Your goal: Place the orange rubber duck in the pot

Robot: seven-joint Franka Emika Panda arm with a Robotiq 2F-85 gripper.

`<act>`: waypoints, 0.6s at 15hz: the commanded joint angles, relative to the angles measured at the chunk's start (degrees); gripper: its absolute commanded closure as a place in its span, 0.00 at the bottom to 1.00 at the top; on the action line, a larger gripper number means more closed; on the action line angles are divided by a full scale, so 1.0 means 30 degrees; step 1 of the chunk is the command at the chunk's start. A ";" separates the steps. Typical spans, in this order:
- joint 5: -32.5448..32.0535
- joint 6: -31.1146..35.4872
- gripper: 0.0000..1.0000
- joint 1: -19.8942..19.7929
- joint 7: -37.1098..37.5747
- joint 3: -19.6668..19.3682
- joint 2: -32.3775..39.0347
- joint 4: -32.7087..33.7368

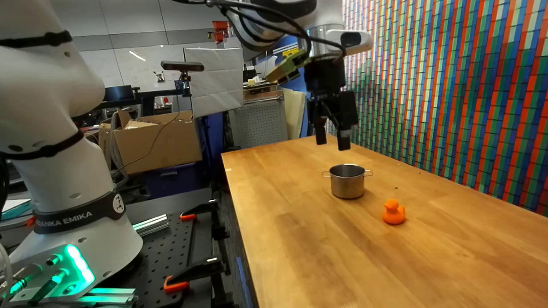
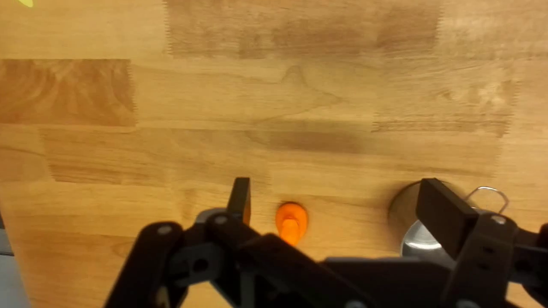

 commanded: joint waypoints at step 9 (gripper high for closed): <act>0.1523 0.1991 0.00 0.0137 -0.0275 -0.1018 0.9722 0.7077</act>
